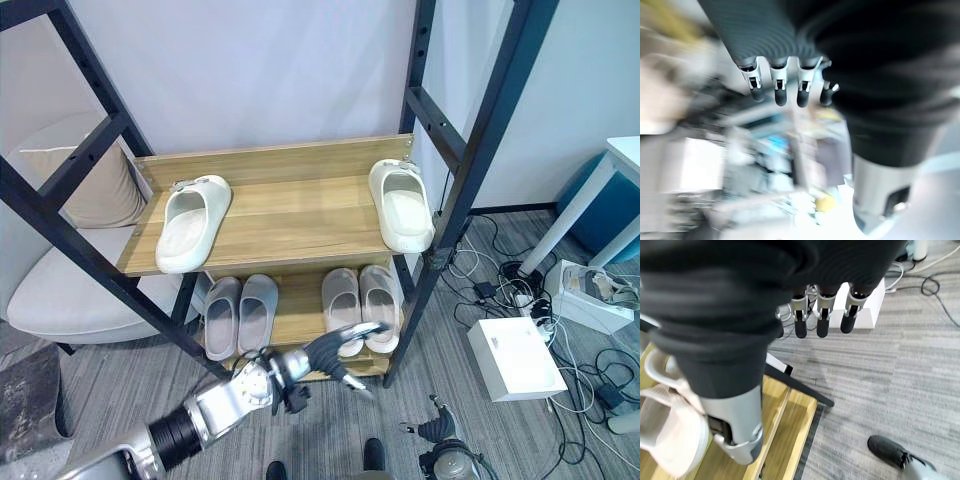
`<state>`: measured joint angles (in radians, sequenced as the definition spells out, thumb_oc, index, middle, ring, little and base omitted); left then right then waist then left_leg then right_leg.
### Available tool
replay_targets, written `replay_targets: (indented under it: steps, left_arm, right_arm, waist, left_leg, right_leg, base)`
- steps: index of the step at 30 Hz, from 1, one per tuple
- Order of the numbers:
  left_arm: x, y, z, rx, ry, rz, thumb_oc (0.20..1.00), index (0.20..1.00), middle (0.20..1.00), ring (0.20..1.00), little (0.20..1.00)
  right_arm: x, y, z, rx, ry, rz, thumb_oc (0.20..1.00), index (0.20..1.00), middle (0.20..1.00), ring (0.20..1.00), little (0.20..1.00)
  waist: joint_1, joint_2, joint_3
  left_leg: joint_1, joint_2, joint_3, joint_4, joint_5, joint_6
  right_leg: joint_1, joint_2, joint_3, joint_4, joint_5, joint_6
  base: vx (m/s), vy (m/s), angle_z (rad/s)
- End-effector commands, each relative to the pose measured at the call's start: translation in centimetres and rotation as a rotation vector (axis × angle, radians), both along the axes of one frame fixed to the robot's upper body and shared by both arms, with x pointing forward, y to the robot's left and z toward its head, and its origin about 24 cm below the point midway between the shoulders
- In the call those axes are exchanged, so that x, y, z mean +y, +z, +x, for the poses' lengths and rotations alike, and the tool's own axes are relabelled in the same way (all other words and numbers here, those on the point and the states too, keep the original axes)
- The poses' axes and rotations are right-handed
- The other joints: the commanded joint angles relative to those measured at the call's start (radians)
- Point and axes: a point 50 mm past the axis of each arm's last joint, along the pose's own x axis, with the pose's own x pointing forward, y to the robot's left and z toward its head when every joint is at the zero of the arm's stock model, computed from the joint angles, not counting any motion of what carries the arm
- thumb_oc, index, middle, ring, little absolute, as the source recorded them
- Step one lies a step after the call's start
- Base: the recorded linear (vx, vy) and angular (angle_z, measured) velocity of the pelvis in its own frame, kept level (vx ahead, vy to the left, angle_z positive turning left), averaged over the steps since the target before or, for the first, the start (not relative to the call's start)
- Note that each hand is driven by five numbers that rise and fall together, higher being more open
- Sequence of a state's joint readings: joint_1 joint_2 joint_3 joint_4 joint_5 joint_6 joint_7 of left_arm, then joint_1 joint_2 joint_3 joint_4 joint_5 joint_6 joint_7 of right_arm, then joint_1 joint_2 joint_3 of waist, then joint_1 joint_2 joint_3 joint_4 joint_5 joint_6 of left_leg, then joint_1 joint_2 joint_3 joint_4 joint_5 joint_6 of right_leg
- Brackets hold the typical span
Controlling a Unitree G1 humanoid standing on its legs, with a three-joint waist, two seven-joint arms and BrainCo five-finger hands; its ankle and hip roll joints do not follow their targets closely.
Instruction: Arrange the slippers neatly on the shoe rack.
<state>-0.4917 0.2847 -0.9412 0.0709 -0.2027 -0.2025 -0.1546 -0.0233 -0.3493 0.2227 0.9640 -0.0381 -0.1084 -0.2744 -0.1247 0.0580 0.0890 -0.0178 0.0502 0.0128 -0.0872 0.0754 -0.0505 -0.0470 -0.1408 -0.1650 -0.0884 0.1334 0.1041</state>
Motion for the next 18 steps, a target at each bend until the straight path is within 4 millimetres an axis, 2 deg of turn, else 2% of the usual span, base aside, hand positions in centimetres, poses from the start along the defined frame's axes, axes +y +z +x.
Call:
replay_targets:
  steps: [1,4,5,7,8,9,10,11,13,15,18]
  left_arm:
    - [0.0,4.7,0.7,-0.033,-0.081,-0.173,1.000,1.000,1.000,1.000,1.000]
    - [0.4,7.5,0.5,-0.080,-0.106,-0.274,1.000,1.000,1.000,1.000,1.000]
    - [0.4,7.5,0.4,-0.079,-0.106,-0.274,1.000,1.000,1.000,1.000,1.000]
    - [1.4,11.1,1.1,-0.188,-0.046,-0.399,1.000,1.000,1.000,1.000,1.000]
    - [2.4,13.0,1.8,-0.303,0.039,-0.440,1.000,1.000,1.000,1.000,1.000]
    - [2.4,13.0,1.8,-0.304,0.041,-0.440,1.000,1.000,1.000,1.000,1.000]
    - [5.1,15.6,2.9,-0.495,0.192,-0.463,1.000,1.000,1.000,1.000,1.000]
    - [5.2,15.6,2.8,-0.496,0.195,-0.463,1.000,1.000,1.000,1.000,1.000]
    - [7.3,18.3,3.5,-0.633,0.325,-0.512,1.000,1.000,1.000,1.000,1.000]
    - [8.5,19.4,4.4,-0.713,0.440,-0.525,1.000,1.000,1.000,1.000,1.000]
    - [11.1,20.5,6.5,-0.932,0.682,-0.385,1.000,1.000,1.000,1.000,1.000]
  right_arm:
    - [0.4,1.7,2.5,-0.121,0.052,0.001,1.000,1.000,1.000,1.000,1.000]
    - [0.7,1.8,2.2,-0.129,0.067,0.007,1.000,1.000,1.000,1.000,1.000]
    - [0.7,1.8,2.2,-0.129,0.067,0.007,1.000,1.000,1.000,1.000,1.000]
    - [0.8,1.7,1.7,-0.127,0.069,0.017,1.000,1.000,1.000,1.000,1.000]
    - [0.8,1.7,1.4,-0.128,0.060,0.023,1.000,1.000,1.000,1.000,1.000]
    - [0.7,1.7,1.4,-0.129,0.060,0.023,1.000,1.000,1.000,1.000,1.000]
    - [0.5,1.9,1.2,-0.146,0.043,0.025,1.000,1.000,1.000,1.000,1.000]
    - [0.5,1.9,1.2,-0.146,0.045,0.025,1.000,1.000,1.000,1.000,1.000]
    - [0.7,1.8,1.0,-0.146,0.025,0.045,1.000,1.000,1.000,1.000,1.000]
    - [1.0,1.6,1.0,-0.140,0.023,0.063,1.000,1.000,1.000,1.000,1.000]
    - [1.1,1.8,1.4,-0.144,0.042,0.070,1.000,1.000,1.000,1.000,1.000]
  waist:
    - [0.003,-0.020,0.033]
    - [0.000,-0.016,0.029]
    - [0.000,-0.016,0.029]
    - [0.000,-0.012,0.024]
    - [0.005,-0.012,0.021]
    - [0.004,-0.011,0.022]
    - [0.017,-0.010,0.019]
    - [0.014,-0.010,0.020]
    - [0.025,-0.008,0.016]
    - [0.030,-0.007,0.015]
    - [0.034,-0.004,0.017]
  left_leg:
    - [0.044,0.013,0.006,0.001,-0.061,-0.026]
    - [0.048,0.012,0.007,0.000,-0.062,-0.027]
    - [0.049,0.013,0.007,0.000,-0.062,-0.027]
    - [0.052,0.012,0.004,0.000,-0.062,-0.030]
    - [0.052,0.012,0.000,0.000,-0.061,-0.031]
    - [0.052,0.012,0.000,0.000,-0.061,-0.032]
    - [0.052,0.012,-0.005,0.000,-0.061,-0.033]
    - [0.052,0.012,-0.005,0.000,-0.061,-0.033]
    - [0.052,0.011,-0.010,0.000,-0.060,-0.034]
    - [0.052,0.012,-0.012,0.000,-0.061,-0.034]
    - [0.052,0.011,-0.011,0.000,-0.064,-0.034]
  right_leg:
    - [0.057,-0.018,-0.041,0.001,-0.080,0.072]
    - [0.061,-0.018,-0.042,0.001,-0.082,0.072]
    - [0.061,-0.018,-0.042,0.001,-0.082,0.072]
    - [0.068,-0.017,-0.046,0.001,-0.085,0.071]
    - [0.071,-0.017,-0.049,0.001,-0.087,0.071]
    - [0.072,-0.017,-0.050,0.001,-0.087,0.070]
    - [0.076,-0.017,-0.056,0.001,-0.089,0.071]
    - [0.077,-0.017,-0.056,0.001,-0.089,0.071]
    - [0.081,-0.017,-0.062,0.001,-0.090,0.071]
    - [0.082,-0.017,-0.064,0.001,-0.091,0.070]
    - [0.080,-0.016,-0.061,0.001,-0.090,0.070]
  base:
    - [0.02,-0.012,-0.04]
    - [0.00,0.000,0.00]
    - [0.00,0.000,0.00]
    - [0.02,-0.010,0.01]
    - [0.00,0.000,0.00]
    - [0.03,-0.020,0.02]
    - [0.00,0.000,0.00]
    - [0.02,-0.017,0.03]
    - [0.01,-0.009,0.02]
    - [0.02,-0.013,0.09]
    - [0.01,-0.001,0.02]
